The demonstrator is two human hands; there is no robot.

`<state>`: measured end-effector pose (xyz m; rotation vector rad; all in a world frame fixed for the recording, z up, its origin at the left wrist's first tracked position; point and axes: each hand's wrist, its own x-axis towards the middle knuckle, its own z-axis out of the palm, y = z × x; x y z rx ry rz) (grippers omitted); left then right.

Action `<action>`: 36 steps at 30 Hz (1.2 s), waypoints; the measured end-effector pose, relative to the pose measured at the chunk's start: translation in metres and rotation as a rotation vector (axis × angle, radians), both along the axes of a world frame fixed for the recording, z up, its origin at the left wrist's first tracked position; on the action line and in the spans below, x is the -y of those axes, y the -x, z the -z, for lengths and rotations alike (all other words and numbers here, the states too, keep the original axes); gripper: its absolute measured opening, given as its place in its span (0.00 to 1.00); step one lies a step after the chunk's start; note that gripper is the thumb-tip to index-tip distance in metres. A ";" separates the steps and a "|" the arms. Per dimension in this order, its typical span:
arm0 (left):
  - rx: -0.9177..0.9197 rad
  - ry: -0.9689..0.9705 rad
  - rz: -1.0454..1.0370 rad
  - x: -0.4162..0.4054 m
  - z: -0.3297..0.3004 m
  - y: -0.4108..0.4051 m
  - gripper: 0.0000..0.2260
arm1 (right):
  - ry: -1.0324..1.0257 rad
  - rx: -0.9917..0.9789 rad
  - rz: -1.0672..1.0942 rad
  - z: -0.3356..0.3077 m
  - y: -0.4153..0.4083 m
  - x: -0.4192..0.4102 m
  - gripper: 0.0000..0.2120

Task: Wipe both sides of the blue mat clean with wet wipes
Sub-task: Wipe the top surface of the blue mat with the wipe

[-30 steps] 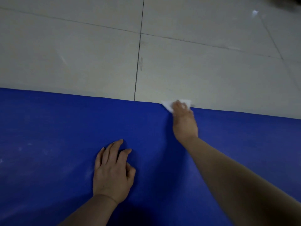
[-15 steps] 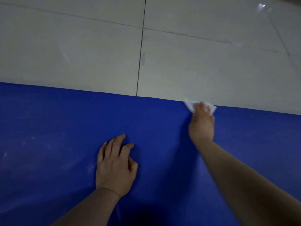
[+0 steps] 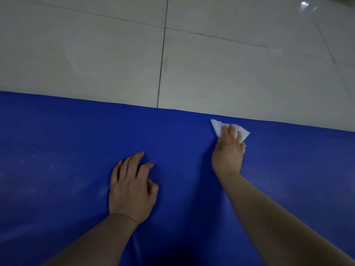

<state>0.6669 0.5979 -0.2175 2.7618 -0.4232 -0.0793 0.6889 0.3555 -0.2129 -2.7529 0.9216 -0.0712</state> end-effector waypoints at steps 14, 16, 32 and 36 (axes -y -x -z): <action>0.016 0.025 -0.006 0.000 0.001 0.001 0.20 | -0.003 -0.146 0.021 -0.006 0.009 0.023 0.23; 0.010 0.032 -0.012 0.001 0.000 0.001 0.20 | 0.005 -0.160 -0.252 -0.004 -0.001 -0.005 0.23; 0.036 0.081 -0.010 0.002 0.002 0.000 0.18 | 0.009 -0.104 -0.136 0.005 0.043 0.042 0.20; 0.039 0.087 -0.015 0.002 0.002 0.000 0.18 | 0.033 -0.093 -0.025 0.004 0.047 0.005 0.22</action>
